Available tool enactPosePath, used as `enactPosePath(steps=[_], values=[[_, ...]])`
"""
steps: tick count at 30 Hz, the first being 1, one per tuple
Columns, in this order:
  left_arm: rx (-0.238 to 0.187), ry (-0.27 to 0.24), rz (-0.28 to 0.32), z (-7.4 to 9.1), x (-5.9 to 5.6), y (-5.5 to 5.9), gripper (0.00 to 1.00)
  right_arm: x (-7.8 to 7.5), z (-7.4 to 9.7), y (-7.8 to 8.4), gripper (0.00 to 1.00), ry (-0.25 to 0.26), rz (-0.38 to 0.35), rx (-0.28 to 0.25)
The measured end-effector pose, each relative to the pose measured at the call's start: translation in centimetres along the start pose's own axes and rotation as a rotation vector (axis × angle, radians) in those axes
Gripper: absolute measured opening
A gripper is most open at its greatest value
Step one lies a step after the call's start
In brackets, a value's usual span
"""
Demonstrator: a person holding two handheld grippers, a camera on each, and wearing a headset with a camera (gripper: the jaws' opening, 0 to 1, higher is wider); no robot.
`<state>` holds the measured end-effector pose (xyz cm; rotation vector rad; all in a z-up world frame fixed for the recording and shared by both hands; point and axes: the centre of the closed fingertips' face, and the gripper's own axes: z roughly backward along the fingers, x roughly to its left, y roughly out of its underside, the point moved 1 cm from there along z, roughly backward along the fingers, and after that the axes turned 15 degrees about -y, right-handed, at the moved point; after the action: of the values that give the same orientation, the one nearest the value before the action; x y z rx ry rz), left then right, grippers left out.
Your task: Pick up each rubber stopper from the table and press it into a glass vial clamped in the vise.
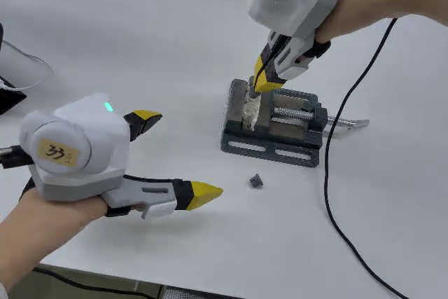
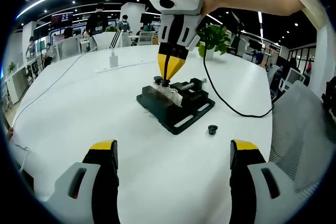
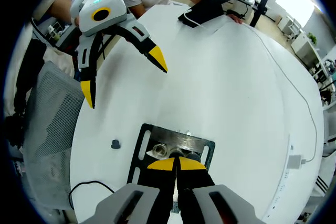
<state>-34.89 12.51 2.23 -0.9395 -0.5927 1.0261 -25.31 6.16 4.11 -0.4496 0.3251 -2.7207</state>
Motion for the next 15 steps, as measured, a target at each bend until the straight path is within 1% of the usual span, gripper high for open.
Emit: enactPosePath(steps=[3,6,10,11,14,15], values=[[-0.001,0.003,0.003,-0.06,-0.07,0.00,0.87,0.12,-0.07,-0.08,0.00,-0.001,-0.030,-0.006],[0.001,0.003,0.006,-0.19,-0.12,0.07,0.87,-0.03,-0.13,-0.13,0.00,-0.004,-0.040,0.003],[-0.006,0.006,0.011,-0.34,-0.28,-0.07,0.87,0.30,-0.16,0.08,0.00,-0.009,-0.036,0.008],[-0.006,0.007,0.013,-0.37,-0.31,-0.09,0.87,0.30,-0.18,0.07,0.00,-0.008,-0.046,0.003],[-0.008,0.006,0.017,-0.43,-0.24,-0.13,0.87,0.29,-0.21,0.03,0.00,-0.004,-0.036,0.000],[-0.009,0.004,0.017,-0.46,-0.15,-0.08,0.87,0.15,-0.20,0.01,0.00,-0.009,-0.047,-0.009]])
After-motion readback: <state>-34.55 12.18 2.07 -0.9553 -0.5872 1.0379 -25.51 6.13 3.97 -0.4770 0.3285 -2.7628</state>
